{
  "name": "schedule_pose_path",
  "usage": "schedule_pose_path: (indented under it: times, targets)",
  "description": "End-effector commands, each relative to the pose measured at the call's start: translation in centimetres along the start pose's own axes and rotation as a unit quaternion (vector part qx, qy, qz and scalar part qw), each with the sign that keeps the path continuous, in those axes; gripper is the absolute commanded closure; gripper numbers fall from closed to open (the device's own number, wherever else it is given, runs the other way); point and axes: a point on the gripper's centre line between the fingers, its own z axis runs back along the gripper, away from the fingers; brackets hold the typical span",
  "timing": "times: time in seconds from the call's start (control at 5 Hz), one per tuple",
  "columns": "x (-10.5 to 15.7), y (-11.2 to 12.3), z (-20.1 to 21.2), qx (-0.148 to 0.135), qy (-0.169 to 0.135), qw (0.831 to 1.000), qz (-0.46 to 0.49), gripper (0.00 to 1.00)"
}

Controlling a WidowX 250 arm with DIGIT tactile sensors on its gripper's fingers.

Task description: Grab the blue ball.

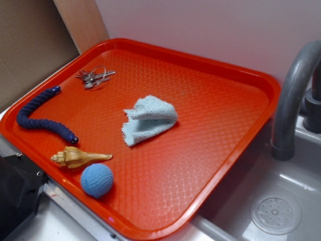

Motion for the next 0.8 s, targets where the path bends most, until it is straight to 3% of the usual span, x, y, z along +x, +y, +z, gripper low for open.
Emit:
schedule_pose_path:
  times: [0.0,0.2,0.4,0.6]
  targets:
    - [0.0,0.0,0.0,0.0,0.0,1.0,0.0,0.0]
    - [0.4,-2.1,-5.2,0.011,0.016,0.995,0.098,0.0]
    - [0.3,-3.6,-10.0,0.013,0.01,0.981,0.193,0.0]
    - [0.1,-5.9,-14.0,-0.007,0.027,0.984,0.178,0.0]
